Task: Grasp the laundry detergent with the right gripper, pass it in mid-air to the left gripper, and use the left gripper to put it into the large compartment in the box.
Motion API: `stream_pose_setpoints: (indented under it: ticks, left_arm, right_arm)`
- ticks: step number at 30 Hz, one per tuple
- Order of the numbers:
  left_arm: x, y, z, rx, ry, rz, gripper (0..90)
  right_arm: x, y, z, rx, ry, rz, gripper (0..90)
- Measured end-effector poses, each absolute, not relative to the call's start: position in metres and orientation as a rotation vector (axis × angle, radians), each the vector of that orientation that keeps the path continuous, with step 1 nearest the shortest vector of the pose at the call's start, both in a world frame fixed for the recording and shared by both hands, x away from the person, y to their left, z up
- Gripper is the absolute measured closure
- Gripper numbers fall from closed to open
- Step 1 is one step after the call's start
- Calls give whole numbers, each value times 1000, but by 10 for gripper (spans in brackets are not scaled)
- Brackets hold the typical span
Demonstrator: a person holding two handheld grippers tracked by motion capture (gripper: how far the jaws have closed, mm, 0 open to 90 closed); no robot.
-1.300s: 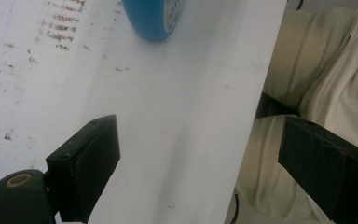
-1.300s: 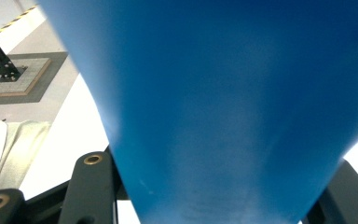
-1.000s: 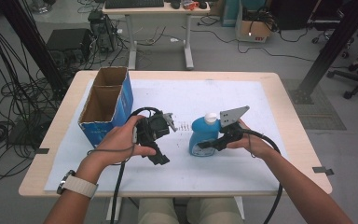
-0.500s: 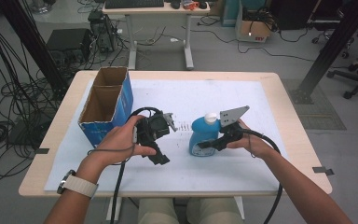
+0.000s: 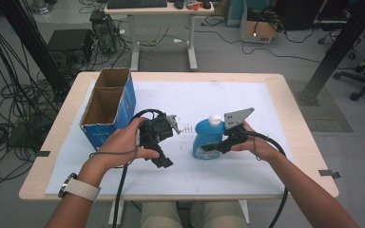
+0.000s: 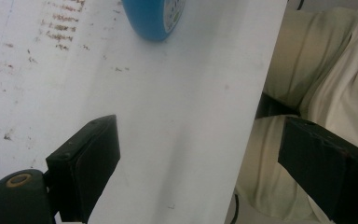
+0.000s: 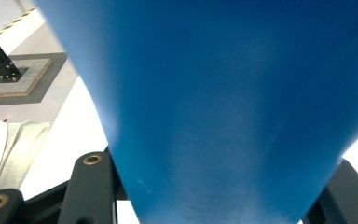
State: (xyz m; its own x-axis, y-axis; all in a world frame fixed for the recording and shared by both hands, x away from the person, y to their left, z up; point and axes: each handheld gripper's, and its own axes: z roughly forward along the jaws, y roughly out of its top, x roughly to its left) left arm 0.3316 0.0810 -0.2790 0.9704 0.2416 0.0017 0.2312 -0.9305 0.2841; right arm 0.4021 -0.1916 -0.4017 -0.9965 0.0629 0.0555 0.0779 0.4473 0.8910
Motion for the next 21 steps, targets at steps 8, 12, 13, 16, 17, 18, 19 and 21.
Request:
stream_pose_setpoints:
  ticks: [8, 12, 13, 16, 17, 18, 19, 21]
  left_arm:
    - [332, 81, -279, 2833, 346, 56, 129]
    - [331, 81, -279, 2834, 345, 54, 129]
    - [331, 81, -279, 2833, 348, 59, 129]
    - [331, 81, -279, 2834, 347, 59, 129]
    - [331, 81, -279, 2833, 347, 59, 129]
    - [331, 81, -279, 2833, 347, 59, 129]
    - [331, 81, -278, 2834, 347, 59, 129]
    - [331, 81, -278, 2834, 348, 60, 129]
  right_arm:
    - [402, -192, -402, -130, -2663, -1638, 428]
    - [402, -192, -402, -130, -2660, -1639, 428]
    - [402, -191, -402, -128, -2662, -1644, 427]
    - [402, -191, -402, -128, -2660, -1644, 427]
    - [402, -192, -402, -130, -2663, -1638, 427]
    - [402, -192, -402, -131, -2663, -1638, 427]
    - [402, -191, -402, -126, -2663, -1642, 427]
    - [402, -192, -402, -132, -2663, -1638, 428]
